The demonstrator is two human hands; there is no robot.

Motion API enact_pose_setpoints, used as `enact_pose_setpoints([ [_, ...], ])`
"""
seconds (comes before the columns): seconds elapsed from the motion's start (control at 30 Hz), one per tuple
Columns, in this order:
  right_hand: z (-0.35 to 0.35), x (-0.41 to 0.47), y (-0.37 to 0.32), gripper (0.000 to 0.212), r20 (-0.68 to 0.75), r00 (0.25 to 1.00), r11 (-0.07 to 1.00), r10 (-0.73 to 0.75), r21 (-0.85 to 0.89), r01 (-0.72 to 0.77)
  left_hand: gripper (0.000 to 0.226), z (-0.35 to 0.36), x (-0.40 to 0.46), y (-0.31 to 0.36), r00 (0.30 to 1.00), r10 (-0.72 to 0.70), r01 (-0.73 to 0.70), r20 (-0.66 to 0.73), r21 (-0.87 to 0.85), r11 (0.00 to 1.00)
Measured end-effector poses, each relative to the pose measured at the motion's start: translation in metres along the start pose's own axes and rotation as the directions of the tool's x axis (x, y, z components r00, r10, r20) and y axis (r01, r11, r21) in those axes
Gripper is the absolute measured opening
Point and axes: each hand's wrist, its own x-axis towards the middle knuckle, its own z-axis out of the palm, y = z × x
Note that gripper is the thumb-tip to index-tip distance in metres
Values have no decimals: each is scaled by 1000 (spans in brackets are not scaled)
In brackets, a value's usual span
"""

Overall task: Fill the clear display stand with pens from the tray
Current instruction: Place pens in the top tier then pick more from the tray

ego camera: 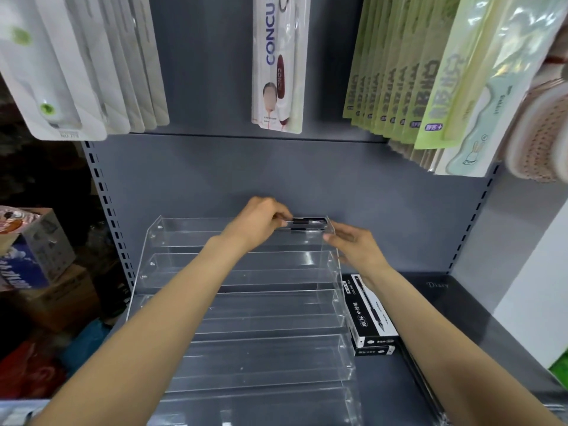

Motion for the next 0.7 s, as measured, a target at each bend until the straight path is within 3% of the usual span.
enact_pose_setpoints([
  [0.33, 2, 3, 6, 46, -23, 1000, 999, 16, 29, -16, 25, -5, 21, 8, 970, -110, 83, 218, 128, 988],
  [0.7, 1, 2, 5, 46, 2, 999, 995, 47, 88, -47, 19, 0, 26, 26, 980, -152, 97, 125, 366, 926],
])
